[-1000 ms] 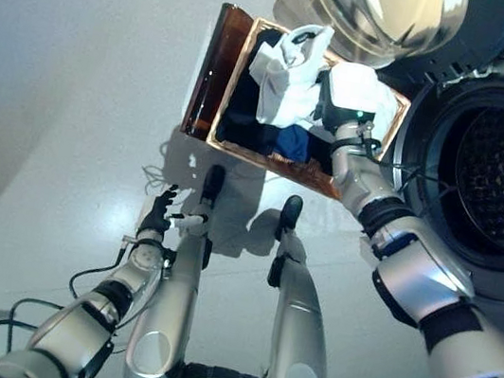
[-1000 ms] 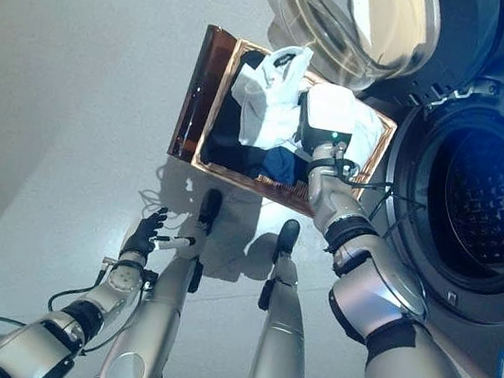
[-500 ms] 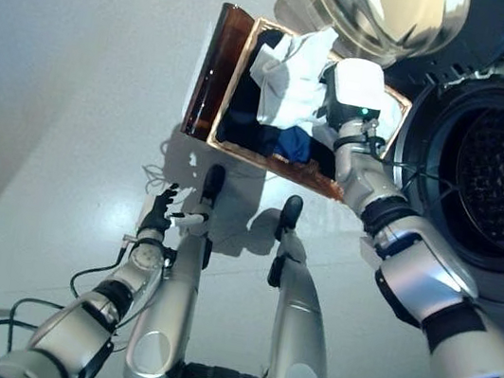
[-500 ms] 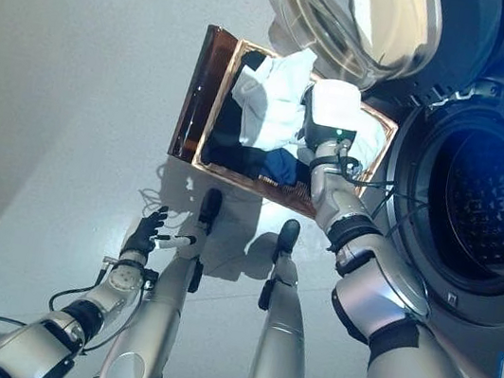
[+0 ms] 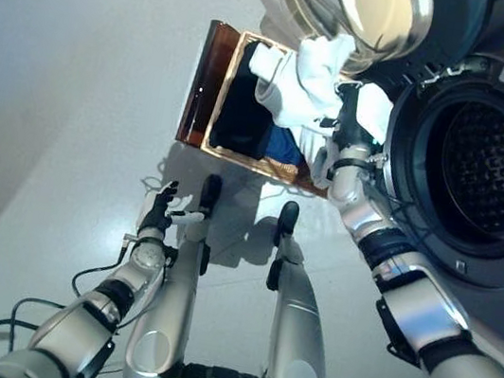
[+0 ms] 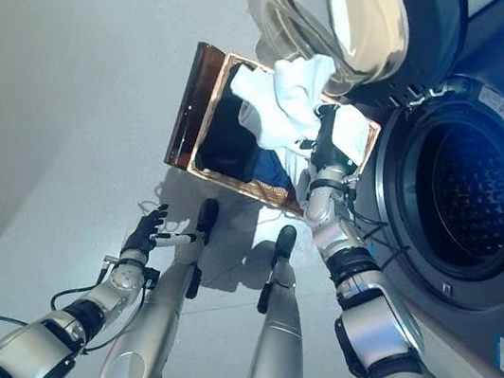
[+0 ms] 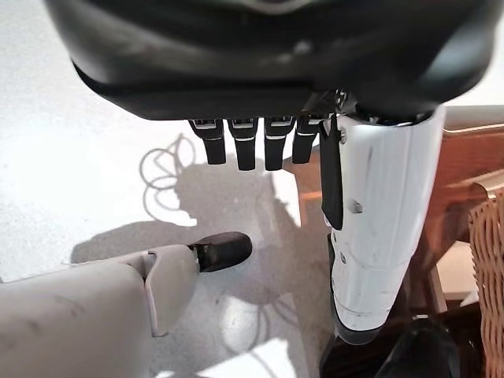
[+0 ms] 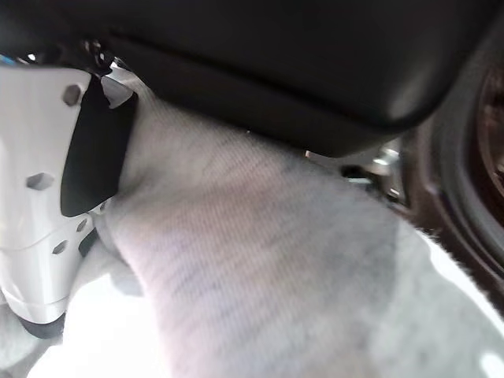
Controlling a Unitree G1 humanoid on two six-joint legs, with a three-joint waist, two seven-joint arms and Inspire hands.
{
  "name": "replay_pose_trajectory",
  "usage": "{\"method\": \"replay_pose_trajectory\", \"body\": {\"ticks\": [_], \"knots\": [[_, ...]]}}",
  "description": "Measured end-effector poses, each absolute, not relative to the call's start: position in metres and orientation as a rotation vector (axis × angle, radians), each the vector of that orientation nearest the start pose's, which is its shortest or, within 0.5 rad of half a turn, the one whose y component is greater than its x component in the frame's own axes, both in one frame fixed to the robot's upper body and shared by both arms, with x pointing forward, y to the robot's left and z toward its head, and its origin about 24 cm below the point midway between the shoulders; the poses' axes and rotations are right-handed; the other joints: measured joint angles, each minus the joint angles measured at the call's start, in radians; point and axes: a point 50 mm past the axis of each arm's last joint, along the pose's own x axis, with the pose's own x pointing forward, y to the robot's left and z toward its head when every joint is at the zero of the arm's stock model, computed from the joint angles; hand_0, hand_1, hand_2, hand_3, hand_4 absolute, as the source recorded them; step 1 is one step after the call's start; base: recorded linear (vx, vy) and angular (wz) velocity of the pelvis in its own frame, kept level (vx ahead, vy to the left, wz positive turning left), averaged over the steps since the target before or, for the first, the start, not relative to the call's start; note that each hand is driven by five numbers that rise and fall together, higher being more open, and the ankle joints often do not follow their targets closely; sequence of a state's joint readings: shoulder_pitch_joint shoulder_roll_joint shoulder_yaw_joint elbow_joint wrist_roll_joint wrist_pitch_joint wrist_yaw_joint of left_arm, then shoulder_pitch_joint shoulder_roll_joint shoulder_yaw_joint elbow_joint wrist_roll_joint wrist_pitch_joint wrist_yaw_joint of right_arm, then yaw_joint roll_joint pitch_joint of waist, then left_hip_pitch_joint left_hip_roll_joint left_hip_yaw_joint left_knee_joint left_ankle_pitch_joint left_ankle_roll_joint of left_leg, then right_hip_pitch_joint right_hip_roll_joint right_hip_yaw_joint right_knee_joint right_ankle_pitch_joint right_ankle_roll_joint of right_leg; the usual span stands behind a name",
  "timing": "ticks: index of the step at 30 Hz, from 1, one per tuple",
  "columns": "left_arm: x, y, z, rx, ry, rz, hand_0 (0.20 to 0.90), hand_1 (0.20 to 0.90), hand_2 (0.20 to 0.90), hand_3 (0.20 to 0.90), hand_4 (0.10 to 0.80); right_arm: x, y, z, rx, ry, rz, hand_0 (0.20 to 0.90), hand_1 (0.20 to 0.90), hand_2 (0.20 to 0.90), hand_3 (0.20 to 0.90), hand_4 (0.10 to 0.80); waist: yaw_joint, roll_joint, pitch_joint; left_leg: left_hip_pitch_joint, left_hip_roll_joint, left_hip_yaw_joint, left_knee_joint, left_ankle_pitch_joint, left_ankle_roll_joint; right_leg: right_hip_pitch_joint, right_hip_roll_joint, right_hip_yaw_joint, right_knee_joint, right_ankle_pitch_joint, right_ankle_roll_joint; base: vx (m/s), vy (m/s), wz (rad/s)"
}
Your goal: Pick up the clothes and place them into the washing machine
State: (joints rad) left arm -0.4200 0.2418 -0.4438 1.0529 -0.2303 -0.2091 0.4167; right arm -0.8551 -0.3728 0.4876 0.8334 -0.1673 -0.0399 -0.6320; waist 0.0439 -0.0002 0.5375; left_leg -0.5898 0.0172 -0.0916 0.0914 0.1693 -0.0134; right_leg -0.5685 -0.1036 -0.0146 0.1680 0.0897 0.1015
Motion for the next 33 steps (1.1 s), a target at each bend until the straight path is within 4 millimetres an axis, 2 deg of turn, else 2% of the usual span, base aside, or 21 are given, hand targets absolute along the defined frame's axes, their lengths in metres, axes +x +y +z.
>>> {"method": "replay_pose_trajectory", "body": {"ticks": [10,16,20,23,26,33], "knots": [[0.276,0.182,-0.062,0.412,0.428,0.173,0.900,0.900,0.900,0.900,0.800,0.366,-0.164,0.081,-0.435,-0.089,-0.340,0.200,0.200,0.200,0.200,0.300,-0.006,0.000,0.000,0.061,-0.004,0.038,-0.002,-0.013,0.021,0.042,-0.005,0.027,-0.002,0.008,0.005,0.018,0.028,-0.08],[0.272,0.183,-0.065,0.417,0.437,0.168,0.900,0.900,0.900,0.900,0.800,0.362,-0.163,0.073,-0.161,-0.036,-0.368,0.200,0.200,0.200,0.200,0.300,-0.011,0.002,-0.001,0.075,-0.007,0.059,-0.002,-0.019,0.021,0.053,-0.013,0.043,-0.016,0.007,0.004,0.019,0.019,-0.08],[0.263,0.183,-0.073,0.414,0.466,0.166,0.900,0.900,0.900,0.900,0.800,0.360,-0.156,0.067,0.113,0.005,-0.374,0.200,0.200,0.200,0.200,0.300,-0.031,0.010,-0.004,0.075,-0.016,0.073,-0.001,-0.023,0.027,0.052,-0.022,0.058,-0.021,0.011,0.011,0.021,0.014,-0.05],[0.258,0.176,-0.078,0.398,0.489,0.133,0.900,0.900,0.900,0.900,0.800,0.354,-0.154,0.063,0.403,0.011,-0.399,0.200,0.200,0.200,0.200,0.300,-0.031,0.039,-0.007,0.075,-0.020,0.087,-0.001,-0.029,0.036,0.052,-0.028,0.066,-0.030,0.015,0.015,0.016,0.006,-0.07],[0.257,0.168,-0.079,0.375,0.489,0.116,0.900,0.900,0.900,0.900,0.800,0.353,-0.154,0.060,0.578,0.024,-0.426,0.200,0.200,0.200,0.200,0.300,-0.030,0.066,-0.011,0.075,-0.021,0.092,-0.001,-0.031,0.039,0.052,-0.028,0.069,-0.034,0.016,0.017,0.012,0.008,-0.03],[0.257,0.160,-0.080,0.345,0.492,0.088,0.900,0.900,0.900,0.900,0.800,0.351,-0.155,0.057,0.847,0.016,-0.481,0.200,0.200,0.200,0.200,0.300,-0.033,0.090,-0.019,0.077,-0.023,0.098,0.001,-0.033,0.041,0.051,-0.030,0.076,-0.034,0.016,0.017,0.000,0.000,0.00]]}}
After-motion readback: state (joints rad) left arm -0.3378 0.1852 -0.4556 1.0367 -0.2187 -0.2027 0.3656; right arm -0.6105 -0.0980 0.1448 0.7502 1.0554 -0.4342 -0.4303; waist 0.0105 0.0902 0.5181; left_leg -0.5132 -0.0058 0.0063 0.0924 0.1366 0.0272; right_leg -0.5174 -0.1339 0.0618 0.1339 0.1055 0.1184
